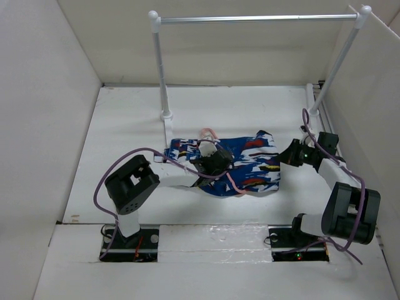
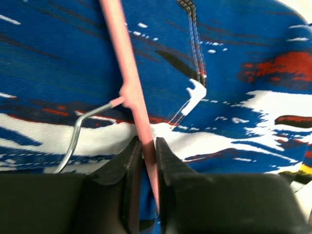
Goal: Place the trousers on the hanger
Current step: Place trousers on hanger
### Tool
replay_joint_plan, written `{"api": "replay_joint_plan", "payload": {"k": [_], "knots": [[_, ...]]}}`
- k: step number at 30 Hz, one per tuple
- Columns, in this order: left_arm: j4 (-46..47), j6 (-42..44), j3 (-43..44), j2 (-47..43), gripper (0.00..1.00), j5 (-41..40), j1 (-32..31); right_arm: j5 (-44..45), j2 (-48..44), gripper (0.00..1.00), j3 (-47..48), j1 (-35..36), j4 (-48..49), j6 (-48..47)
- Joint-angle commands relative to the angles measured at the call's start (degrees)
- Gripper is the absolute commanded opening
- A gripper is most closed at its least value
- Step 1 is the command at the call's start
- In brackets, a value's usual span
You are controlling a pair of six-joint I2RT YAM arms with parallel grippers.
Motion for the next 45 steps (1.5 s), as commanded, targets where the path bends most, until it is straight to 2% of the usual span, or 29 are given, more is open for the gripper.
{"api": "replay_joint_plan", "payload": {"k": [1,2,6,8,12,19,24,28,34,38,43,44,45], "knots": [[0.42,-0.65,3.4,0.9,0.06,-1.23,0.16,-2.44,-1.04,0.0,-0.71,-0.31,0.86,-1.01],[-0.54,0.05,3.84,1.42,0.0,-1.84,0.16,-2.52,-0.52,0.0,-0.71,-0.32,1.21,-0.74],[-0.2,3.91,2.53,0.55,0.0,-2.64,0.16,-1.65,2.38,0.0,1.3,-0.85,2.88,0.66],[0.07,8.66,1.74,-0.94,0.0,-2.9,-0.45,-0.51,4.66,0.0,3.32,-0.85,3.93,1.54],[-5.72,13.67,3.32,-1.39,0.0,-4.4,-0.98,1.34,8.09,0.0,7.37,-1.37,4.29,3.12],[-8.46,21.23,4.11,0.54,0.0,-2.47,-2.38,1.7,11.61,0.0,13.34,-2.87,5.08,4.97],[-12.31,25.01,5.42,0.29,0.0,-5.36,-2.38,2.49,14.51,0.0,18.62,-4.71,2.45,3.48],[-13.03,25.28,7.18,0.02,0.0,-7.74,-1.86,2.92,16.54,0.0,21.96,-4.89,-1.33,1.11],[-11.54,26.34,12.28,0.55,0.0,-9.85,-2.38,3.19,15.66,0.0,13.36,-4.19,2.7,1.28],[-9.17,24.23,12.55,-0.59,0.0,-8.18,-2.38,3.98,15.92,0.0,12.21,-2.35,1.57,-0.47],[-10.04,20.11,13.51,-0.77,0.0,-10.28,-2.38,4.77,13.91,0.0,12.29,-2.34,-0.71,-1.44],[-10.13,19.75,13.95,-1.03,0.0,-10.46,-2.38,5.55,13.46,0.04,12.64,-2.34,-1.76,-1.88],[-9.87,19.49,14.04,-1.29,0.0,-10.55,-2.38,5.82,12.94,0.22,12.99,-2.34,-2.82,-2.66]]}}
